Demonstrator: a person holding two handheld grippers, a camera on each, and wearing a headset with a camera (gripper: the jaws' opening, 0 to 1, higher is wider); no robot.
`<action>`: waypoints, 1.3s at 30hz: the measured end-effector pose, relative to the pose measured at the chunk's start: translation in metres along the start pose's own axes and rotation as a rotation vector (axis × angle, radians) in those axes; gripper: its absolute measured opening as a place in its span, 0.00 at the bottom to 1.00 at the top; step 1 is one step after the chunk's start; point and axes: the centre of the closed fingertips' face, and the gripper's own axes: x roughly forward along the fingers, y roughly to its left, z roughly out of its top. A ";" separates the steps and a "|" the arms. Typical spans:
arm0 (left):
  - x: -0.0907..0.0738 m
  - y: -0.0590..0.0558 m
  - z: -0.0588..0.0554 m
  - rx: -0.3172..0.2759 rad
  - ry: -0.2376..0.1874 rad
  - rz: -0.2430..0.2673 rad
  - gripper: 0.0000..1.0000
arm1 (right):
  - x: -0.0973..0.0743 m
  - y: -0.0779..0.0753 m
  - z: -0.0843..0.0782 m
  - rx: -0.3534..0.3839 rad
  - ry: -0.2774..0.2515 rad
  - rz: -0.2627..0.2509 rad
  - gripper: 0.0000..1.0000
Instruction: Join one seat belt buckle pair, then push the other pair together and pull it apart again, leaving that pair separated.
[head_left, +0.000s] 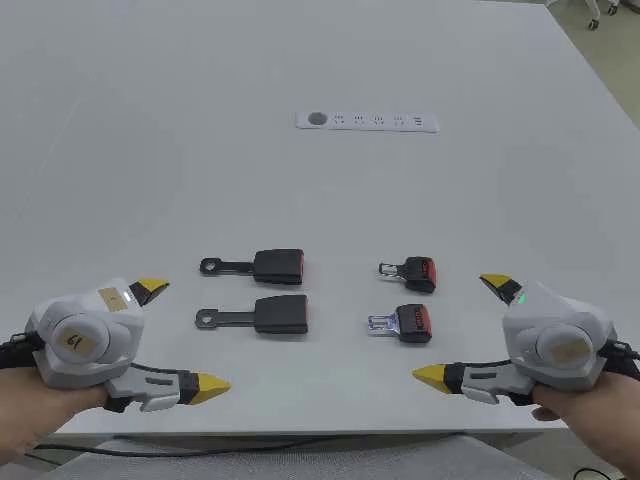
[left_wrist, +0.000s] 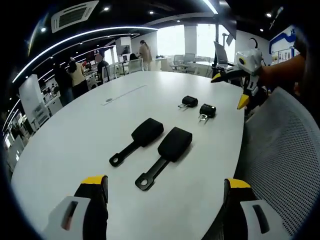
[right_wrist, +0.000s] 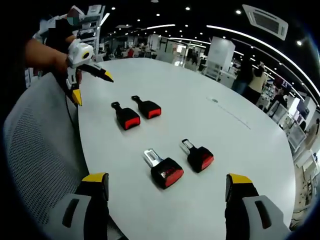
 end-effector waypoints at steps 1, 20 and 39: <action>0.000 0.000 0.000 -0.001 0.001 0.000 0.97 | 0.000 0.001 0.001 0.004 -0.002 -0.001 0.99; -0.004 -0.002 -0.007 -0.013 0.002 -0.006 0.97 | 0.001 0.006 0.001 0.013 -0.012 -0.006 0.99; -0.006 -0.004 -0.010 0.025 0.012 0.005 0.94 | -0.004 0.009 -0.001 -0.044 0.035 -0.001 0.99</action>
